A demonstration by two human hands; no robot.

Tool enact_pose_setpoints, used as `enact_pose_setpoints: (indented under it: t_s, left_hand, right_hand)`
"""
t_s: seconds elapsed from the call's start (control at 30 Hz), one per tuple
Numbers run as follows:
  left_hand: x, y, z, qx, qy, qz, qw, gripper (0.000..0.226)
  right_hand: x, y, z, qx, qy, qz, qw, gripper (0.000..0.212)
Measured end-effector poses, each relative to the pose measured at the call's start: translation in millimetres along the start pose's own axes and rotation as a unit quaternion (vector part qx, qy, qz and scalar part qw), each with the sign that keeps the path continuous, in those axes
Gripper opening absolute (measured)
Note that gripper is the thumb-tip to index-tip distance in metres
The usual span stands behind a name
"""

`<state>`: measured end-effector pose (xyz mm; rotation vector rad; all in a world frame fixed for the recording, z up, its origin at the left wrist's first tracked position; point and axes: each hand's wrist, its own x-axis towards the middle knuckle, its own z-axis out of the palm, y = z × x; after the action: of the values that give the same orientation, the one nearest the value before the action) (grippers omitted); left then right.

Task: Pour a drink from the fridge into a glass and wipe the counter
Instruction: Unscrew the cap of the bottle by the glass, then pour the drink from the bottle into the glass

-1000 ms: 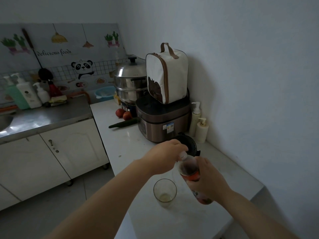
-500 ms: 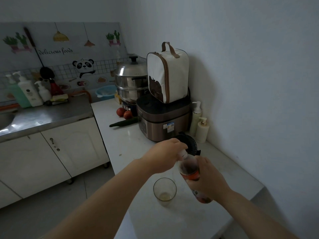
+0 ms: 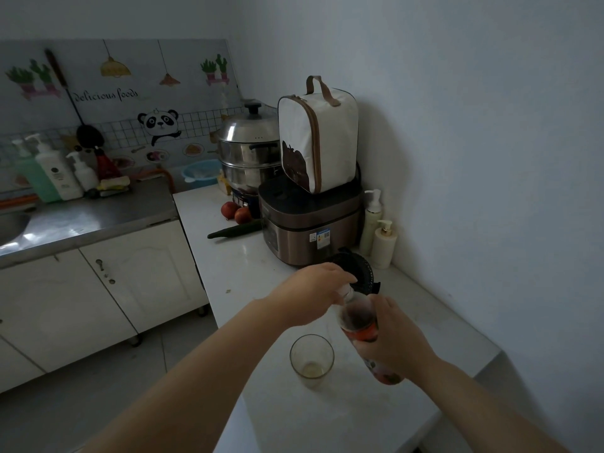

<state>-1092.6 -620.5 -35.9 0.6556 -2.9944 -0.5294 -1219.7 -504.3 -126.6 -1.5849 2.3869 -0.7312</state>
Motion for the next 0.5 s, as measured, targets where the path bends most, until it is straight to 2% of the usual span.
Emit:
enact_pose_setpoints:
  t_s: [0.07, 0.17, 0.27, 0.4, 0.5]
  left_hand:
    - [2.0, 1.7, -1.7, -0.002, 0.002, -0.025, 1.000, 0.039]
    - [2.9, 1.4, -0.3, 0.031, -0.001, -0.030, 0.999, 0.041]
    - [1.0, -5.0, 6.0, -0.023, 0.029, -0.031, 0.999, 0.050]
    - [-4.0, -14.0, 9.9, -0.066, 0.100, -0.043, 0.992, 0.043]
    - [-12.3, -23.8, 13.8, -0.073, 0.114, -0.069, 0.988, 0.045]
  right_hand:
    - [0.0, 0.2, 0.1, -0.002, -0.001, 0.000, 1.000, 0.058]
    - [-0.1, 0.2, 0.0, 0.002, -0.005, 0.005, 1.000, 0.058]
    - [-0.3, 0.1, -0.7, 0.006, -0.004, 0.008, 1.000, 0.058]
    - [0.2, 0.7, -0.9, 0.005, -0.013, 0.018, 1.000, 0.057]
    - [-0.6, 1.8, -0.7, 0.002, -0.011, 0.029, 1.000, 0.055]
